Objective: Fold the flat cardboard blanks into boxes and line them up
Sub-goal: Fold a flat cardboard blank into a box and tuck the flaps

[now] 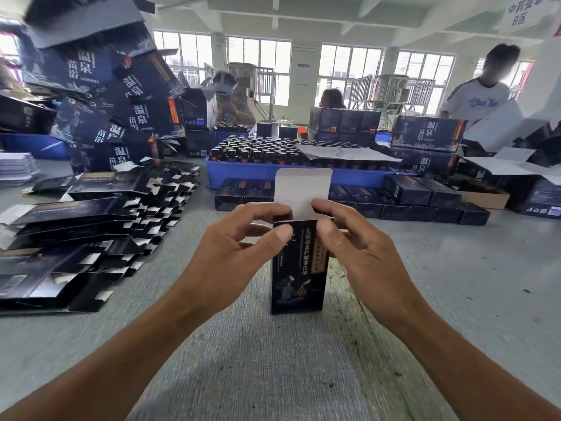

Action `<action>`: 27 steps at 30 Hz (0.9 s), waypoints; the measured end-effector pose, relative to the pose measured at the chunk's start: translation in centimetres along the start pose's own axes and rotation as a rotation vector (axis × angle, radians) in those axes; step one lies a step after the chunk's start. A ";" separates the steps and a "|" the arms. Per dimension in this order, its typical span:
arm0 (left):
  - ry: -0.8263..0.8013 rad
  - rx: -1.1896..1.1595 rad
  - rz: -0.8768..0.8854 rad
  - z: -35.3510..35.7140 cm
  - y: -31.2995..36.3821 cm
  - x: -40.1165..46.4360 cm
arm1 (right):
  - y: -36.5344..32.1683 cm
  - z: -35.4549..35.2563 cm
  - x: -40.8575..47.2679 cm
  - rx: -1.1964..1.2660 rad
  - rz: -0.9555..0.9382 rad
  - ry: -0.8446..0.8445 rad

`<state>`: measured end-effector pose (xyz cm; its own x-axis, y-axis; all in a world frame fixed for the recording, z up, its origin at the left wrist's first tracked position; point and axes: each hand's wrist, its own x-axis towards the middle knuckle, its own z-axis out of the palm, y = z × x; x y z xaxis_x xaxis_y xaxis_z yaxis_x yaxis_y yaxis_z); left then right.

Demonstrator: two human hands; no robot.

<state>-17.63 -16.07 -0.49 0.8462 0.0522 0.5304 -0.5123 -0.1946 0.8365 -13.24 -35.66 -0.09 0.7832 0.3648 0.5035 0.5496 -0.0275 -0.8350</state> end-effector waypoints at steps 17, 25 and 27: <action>0.027 0.006 0.038 0.6 0.8 -0.3 | -0.7 0.1 0.1 0.133 -0.110 0.168; 0.066 -0.044 0.015 0.5 0.3 -0.1 | -0.6 0.2 0.2 0.127 -0.101 0.215; 0.076 -0.059 0.022 0.4 0.3 -0.1 | -0.7 0.2 0.3 0.134 -0.111 0.213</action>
<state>-17.77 -16.55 -0.35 0.8220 0.1235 0.5559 -0.5403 -0.1388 0.8299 -13.48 -35.38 0.59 0.7717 0.1544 0.6170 0.6032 0.1301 -0.7869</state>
